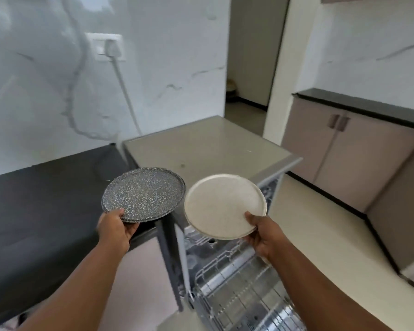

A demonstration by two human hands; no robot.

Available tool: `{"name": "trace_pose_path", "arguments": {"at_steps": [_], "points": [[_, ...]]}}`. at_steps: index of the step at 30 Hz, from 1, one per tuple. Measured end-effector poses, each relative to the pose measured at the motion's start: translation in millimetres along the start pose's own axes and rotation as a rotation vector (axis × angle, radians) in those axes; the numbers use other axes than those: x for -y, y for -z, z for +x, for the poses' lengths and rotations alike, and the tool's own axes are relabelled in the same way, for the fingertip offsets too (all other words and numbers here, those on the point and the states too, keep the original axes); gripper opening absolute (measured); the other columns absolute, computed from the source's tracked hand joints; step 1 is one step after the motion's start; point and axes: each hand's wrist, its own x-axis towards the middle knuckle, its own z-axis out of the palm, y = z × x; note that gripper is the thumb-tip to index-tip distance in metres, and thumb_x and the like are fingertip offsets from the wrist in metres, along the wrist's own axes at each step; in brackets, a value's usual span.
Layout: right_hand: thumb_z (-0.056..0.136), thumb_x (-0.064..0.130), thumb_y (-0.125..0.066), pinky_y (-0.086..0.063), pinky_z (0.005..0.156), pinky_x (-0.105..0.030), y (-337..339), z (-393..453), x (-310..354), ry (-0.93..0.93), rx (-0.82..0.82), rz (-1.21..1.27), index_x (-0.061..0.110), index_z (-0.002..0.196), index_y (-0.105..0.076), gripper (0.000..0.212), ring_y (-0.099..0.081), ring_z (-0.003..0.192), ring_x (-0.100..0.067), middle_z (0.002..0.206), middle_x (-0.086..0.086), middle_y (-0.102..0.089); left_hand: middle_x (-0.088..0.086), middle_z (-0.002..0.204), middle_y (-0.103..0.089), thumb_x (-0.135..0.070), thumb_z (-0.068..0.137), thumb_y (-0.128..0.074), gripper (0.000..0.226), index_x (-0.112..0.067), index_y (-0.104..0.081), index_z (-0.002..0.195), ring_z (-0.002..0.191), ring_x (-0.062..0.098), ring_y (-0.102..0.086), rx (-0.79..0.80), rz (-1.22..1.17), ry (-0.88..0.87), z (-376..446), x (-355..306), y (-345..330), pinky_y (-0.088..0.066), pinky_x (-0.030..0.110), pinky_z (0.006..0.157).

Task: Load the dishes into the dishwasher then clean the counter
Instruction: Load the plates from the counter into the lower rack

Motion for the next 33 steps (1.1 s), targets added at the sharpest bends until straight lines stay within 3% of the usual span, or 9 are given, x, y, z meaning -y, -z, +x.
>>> {"name": "trace_pose_path", "arguments": {"at_steps": [7, 11, 15, 17, 20, 24, 26, 30, 33], "points": [[0.09, 0.001, -0.063, -0.055, 0.045, -0.028, 121, -6, 44, 0.105, -0.221, 0.125, 0.01, 0.125, -0.052, 0.038, -0.063, 0.083, -0.027, 0.099, -0.013, -0.065, 0.015, 0.108, -0.058, -0.007, 0.095, -0.048, 0.023, -0.007, -0.05, 0.118, 0.085, 0.025, -0.06, 0.239, 0.242, 0.085, -44, 76, -104, -0.051, 0.035, 0.061], [0.09, 0.0, -0.061, -0.057, 0.045, -0.033, 166, -8, 45, 0.17, -0.348, 0.156, 0.009, 0.124, -0.049, 0.037, -0.062, 0.086, -0.03, 0.102, -0.014, -0.063, 0.016, 0.112, -0.059, -0.006, 0.094, -0.049, 0.031, -0.011, -0.052, 0.124, 0.09, 0.031, -0.06, 0.457, 0.422, -0.046, -60, 99, -139, -0.056, 0.044, 0.071], [0.091, 0.002, -0.061, -0.057, 0.05, -0.037, 186, -3, 37, 0.172, -0.494, 0.155, 0.012, 0.124, -0.05, 0.037, -0.06, 0.086, -0.028, 0.1, -0.011, -0.062, 0.004, 0.096, -0.064, 0.001, 0.088, -0.049, 0.034, -0.03, -0.058, 0.098, 0.088, 0.033, -0.063, 0.664, 0.675, -0.246, -61, 122, -165, -0.054, 0.058, 0.076], [0.091, 0.003, -0.062, -0.055, 0.05, -0.037, 189, 1, 32, 0.182, -0.542, 0.115, 0.011, 0.123, -0.051, 0.034, -0.06, 0.086, -0.028, 0.1, -0.011, -0.062, 0.006, 0.091, -0.066, -0.001, 0.086, -0.049, 0.035, -0.033, -0.056, 0.098, 0.083, 0.036, -0.064, 0.752, 0.795, -0.353, -55, 138, -173, -0.054, 0.053, 0.069], [0.091, 0.003, -0.063, -0.055, 0.047, -0.033, 191, 11, 22, 0.206, -0.619, 0.059, 0.009, 0.118, -0.052, 0.03, -0.06, 0.084, -0.029, 0.098, -0.012, -0.062, 0.002, 0.09, -0.065, -0.005, 0.092, -0.048, 0.038, -0.027, -0.052, 0.123, 0.079, 0.035, -0.063, 0.82, 0.946, -0.49, -47, 164, -179, -0.044, 0.035, 0.057], [0.089, 0.004, -0.066, -0.053, 0.065, -0.04, 199, 29, -5, 0.208, -0.732, 0.002, 0.008, 0.115, -0.055, 0.028, -0.059, 0.095, -0.036, 0.103, -0.016, -0.062, 0.014, 0.093, -0.066, -0.013, 0.099, -0.047, 0.049, -0.019, -0.037, 0.146, 0.069, 0.028, -0.062, 0.882, 1.101, -0.655, -37, 194, -174, -0.039, 0.026, 0.048], [0.09, 0.003, -0.064, -0.054, 0.072, -0.044, 205, 37, -19, 0.199, -0.788, -0.015, 0.007, 0.111, -0.055, 0.023, -0.058, 0.093, -0.037, 0.095, -0.015, -0.062, 0.009, 0.094, -0.067, -0.013, 0.098, -0.05, 0.05, -0.015, -0.038, 0.146, 0.062, 0.012, -0.058, 0.88, 1.152, -0.733, -32, 209, -163, -0.034, 0.011, 0.048], [0.088, 0.004, -0.066, -0.052, 0.076, -0.05, 227, 75, -46, 0.199, -0.912, -0.22, 0.0, 0.105, -0.062, 0.018, -0.058, 0.078, -0.032, 0.083, -0.012, -0.064, 0.0, 0.062, -0.059, -0.003, 0.089, -0.064, 0.054, -0.003, -0.046, 0.139, 0.042, 0.009, -0.053, 0.973, 1.277, -0.706, -5, 254, -128, -0.033, 0.012, 0.033], [0.088, 0.009, -0.067, -0.049, 0.069, -0.038, 242, 121, -60, 0.217, -0.924, -0.457, 0.0, 0.108, -0.066, 0.022, -0.059, 0.077, -0.031, 0.084, -0.014, -0.064, -0.006, 0.05, -0.049, 0.0, 0.082, -0.07, 0.052, -0.005, -0.057, 0.132, 0.033, -0.006, -0.032, 0.902, 1.443, -0.614, 29, 292, -103, -0.025, 0.01, 0.03]]}}
